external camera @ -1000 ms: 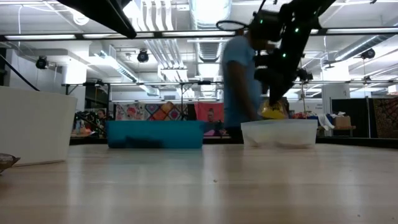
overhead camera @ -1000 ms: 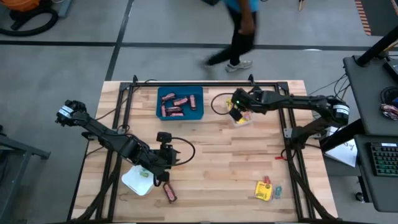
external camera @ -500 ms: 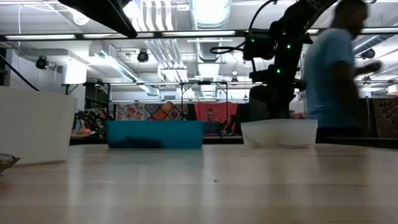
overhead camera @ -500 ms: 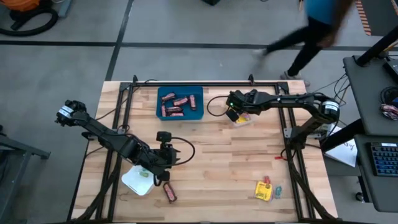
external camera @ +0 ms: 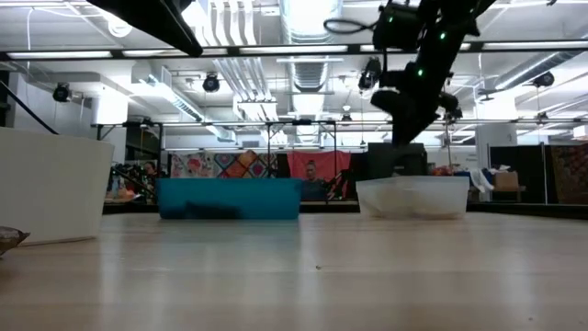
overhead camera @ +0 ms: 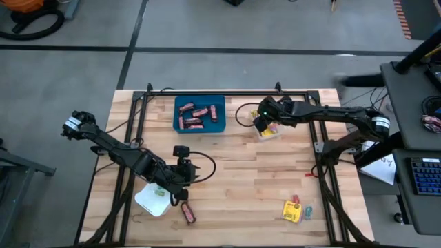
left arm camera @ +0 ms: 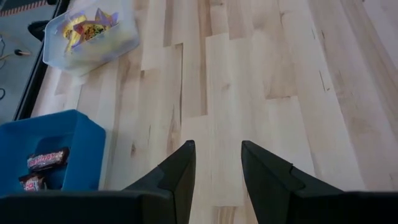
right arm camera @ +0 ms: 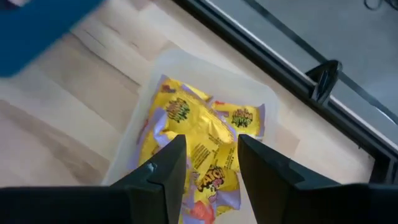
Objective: Sort candy
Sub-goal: Put the brown chocolate into the blue bin
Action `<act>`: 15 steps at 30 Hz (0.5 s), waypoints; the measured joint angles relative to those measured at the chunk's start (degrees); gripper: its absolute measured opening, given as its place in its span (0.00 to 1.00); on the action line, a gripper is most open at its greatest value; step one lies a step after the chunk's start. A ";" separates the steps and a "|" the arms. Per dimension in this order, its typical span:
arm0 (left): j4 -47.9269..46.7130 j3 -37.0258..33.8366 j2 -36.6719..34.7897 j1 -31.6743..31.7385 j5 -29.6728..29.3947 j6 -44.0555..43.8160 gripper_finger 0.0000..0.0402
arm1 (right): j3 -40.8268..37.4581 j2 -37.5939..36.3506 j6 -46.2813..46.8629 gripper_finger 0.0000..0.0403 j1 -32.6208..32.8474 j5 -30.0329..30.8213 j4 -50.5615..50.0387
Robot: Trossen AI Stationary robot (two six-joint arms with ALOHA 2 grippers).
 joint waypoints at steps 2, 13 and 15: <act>0.00 0.00 0.00 0.00 0.19 0.00 0.28 | 0.00 -1.84 0.02 0.34 1.54 -0.20 -0.12; 0.33 0.00 0.00 -0.07 20.02 -0.66 0.28 | 0.00 -8.46 1.32 0.31 16.67 -0.43 0.19; 0.29 0.00 0.00 -0.05 22.05 -0.88 0.28 | 0.00 -8.46 2.65 0.31 19.13 -0.15 0.19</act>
